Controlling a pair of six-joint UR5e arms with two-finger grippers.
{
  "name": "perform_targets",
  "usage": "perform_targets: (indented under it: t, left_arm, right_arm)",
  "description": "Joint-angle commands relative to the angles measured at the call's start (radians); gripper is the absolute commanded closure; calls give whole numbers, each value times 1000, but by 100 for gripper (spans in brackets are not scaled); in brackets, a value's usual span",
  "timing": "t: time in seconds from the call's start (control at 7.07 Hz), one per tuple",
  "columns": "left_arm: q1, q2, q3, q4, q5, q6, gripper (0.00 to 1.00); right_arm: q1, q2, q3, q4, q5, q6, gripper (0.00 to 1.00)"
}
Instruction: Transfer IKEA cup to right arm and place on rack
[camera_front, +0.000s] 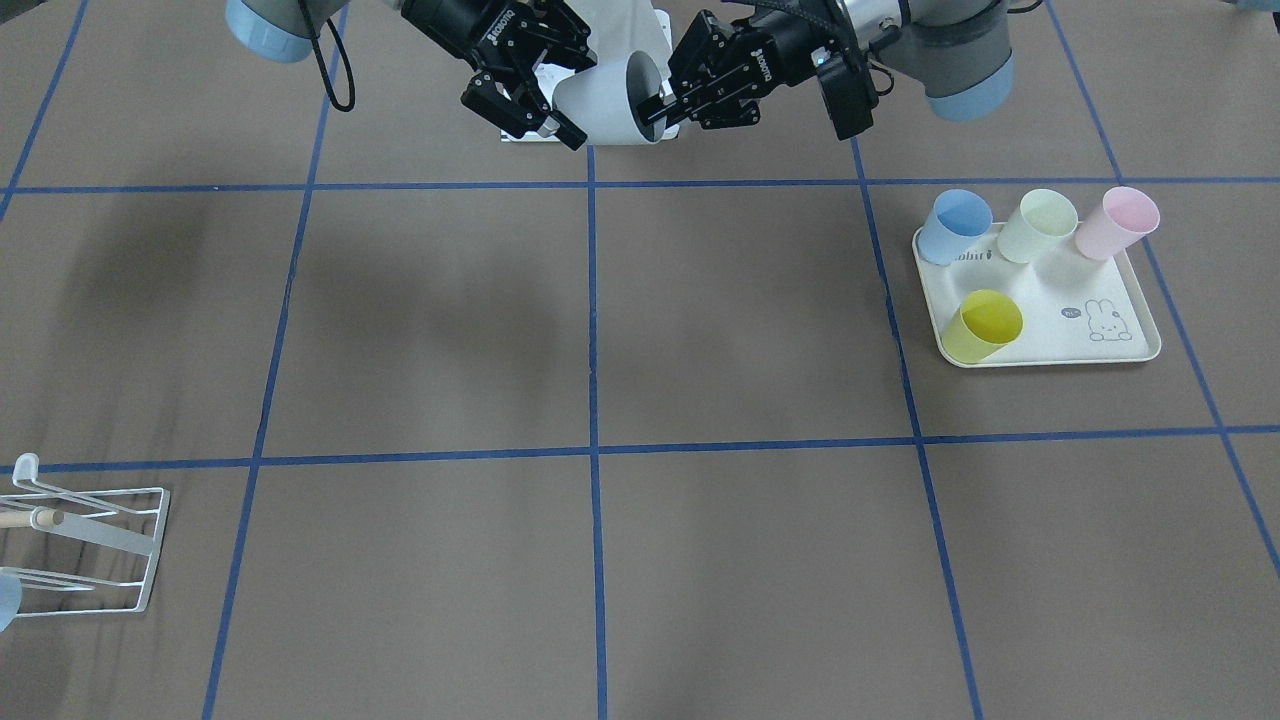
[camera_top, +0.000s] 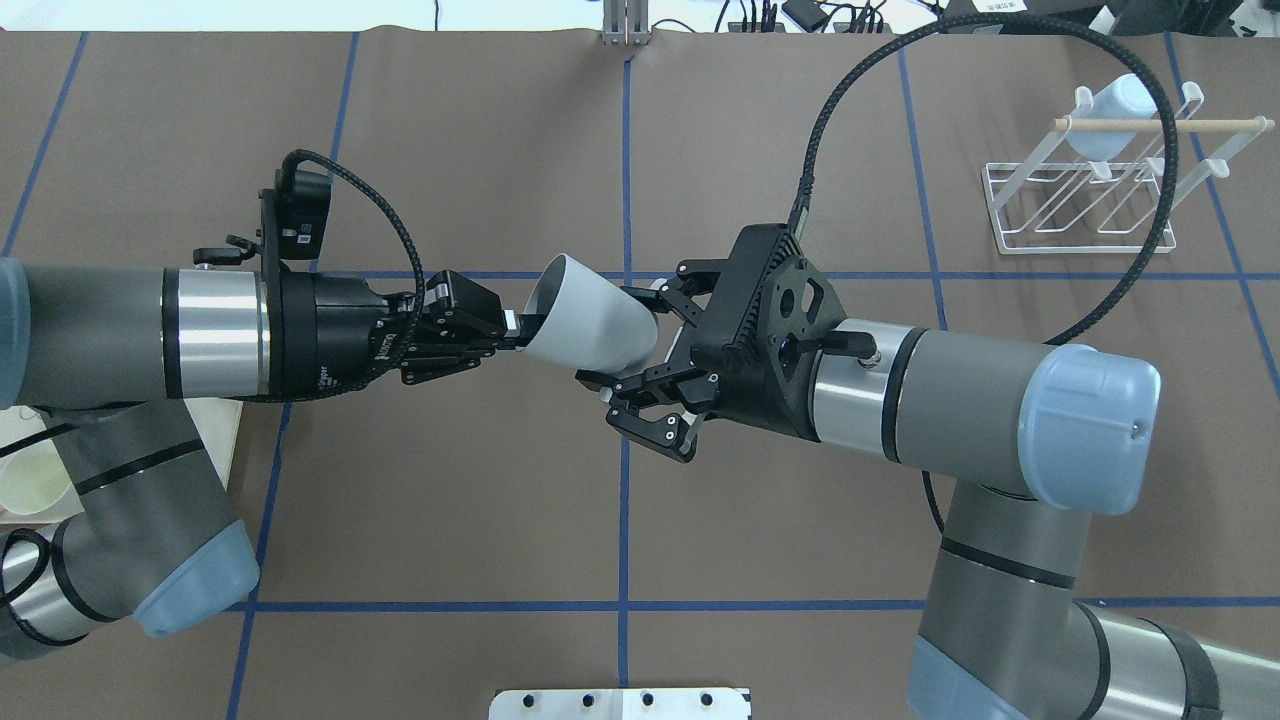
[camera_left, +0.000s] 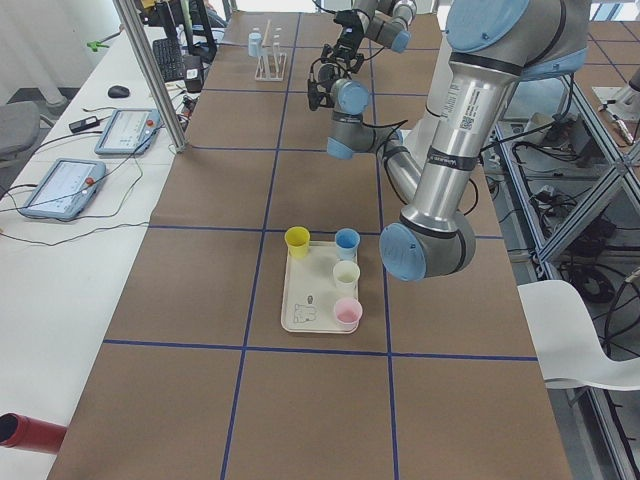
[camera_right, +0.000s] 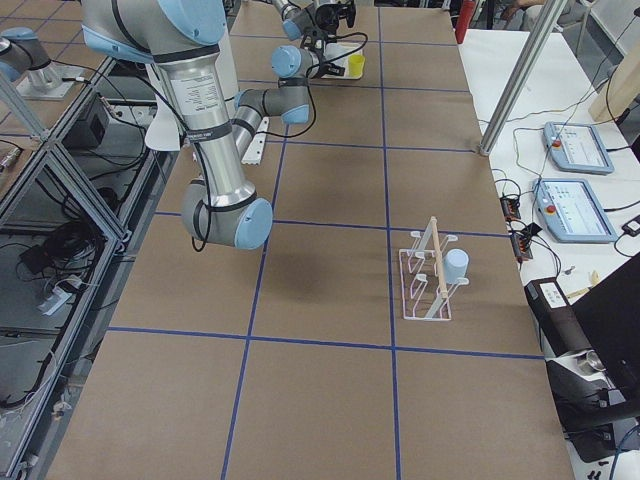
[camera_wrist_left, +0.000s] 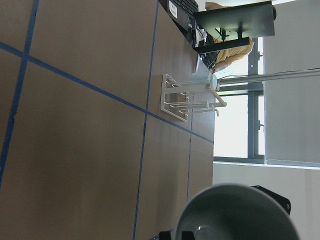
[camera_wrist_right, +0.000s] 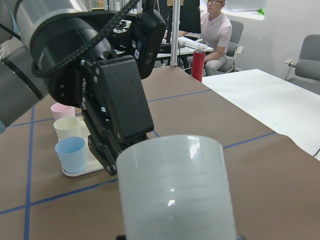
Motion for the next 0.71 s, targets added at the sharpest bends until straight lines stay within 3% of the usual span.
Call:
perform_targets:
  t: [0.0,0.28,0.57]
  left_arm:
    - [-2,1,1,2,1,0,0]
    - [-20,13,-7,5,-12,3,0]
    - [-112,42,-33,122,-90,114,0]
  right_arm:
    - [0,-1,-1,0,0,2,59]
    - [4,-4,15,-2,6,-5,62]
    - [56,-38,51,-59,32,-6,73]
